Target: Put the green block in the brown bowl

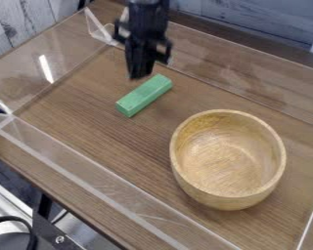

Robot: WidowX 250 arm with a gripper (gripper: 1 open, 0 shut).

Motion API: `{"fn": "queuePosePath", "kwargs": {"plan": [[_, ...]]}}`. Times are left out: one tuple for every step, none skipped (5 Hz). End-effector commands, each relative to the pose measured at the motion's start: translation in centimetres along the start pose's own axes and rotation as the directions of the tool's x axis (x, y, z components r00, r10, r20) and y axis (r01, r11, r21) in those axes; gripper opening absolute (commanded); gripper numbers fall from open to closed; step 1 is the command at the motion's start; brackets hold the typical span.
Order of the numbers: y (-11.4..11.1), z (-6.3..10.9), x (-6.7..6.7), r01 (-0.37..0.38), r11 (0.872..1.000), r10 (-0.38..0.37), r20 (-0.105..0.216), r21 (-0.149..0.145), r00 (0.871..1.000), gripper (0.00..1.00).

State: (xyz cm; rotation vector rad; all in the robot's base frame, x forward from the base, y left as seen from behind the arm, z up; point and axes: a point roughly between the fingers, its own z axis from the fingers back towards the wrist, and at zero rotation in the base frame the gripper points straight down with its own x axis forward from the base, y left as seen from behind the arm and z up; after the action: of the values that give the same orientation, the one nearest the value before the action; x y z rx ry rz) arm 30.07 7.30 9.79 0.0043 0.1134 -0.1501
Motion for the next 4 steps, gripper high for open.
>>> {"fn": "queuePosePath", "kwargs": {"plan": [[-0.9,5.3,0.9,-0.023,0.998,0.017,0.099,0.059,0.995,0.00],[-0.2,2.9,1.3,-0.023,0.998,0.017,0.105,0.060,0.994,1.00],[0.7,0.2,1.8,-0.024,0.998,0.018,0.111,0.058,0.994,1.00],[1.2,-2.1,2.4,-0.027,0.998,0.020,0.109,0.060,0.994,1.00]]}}
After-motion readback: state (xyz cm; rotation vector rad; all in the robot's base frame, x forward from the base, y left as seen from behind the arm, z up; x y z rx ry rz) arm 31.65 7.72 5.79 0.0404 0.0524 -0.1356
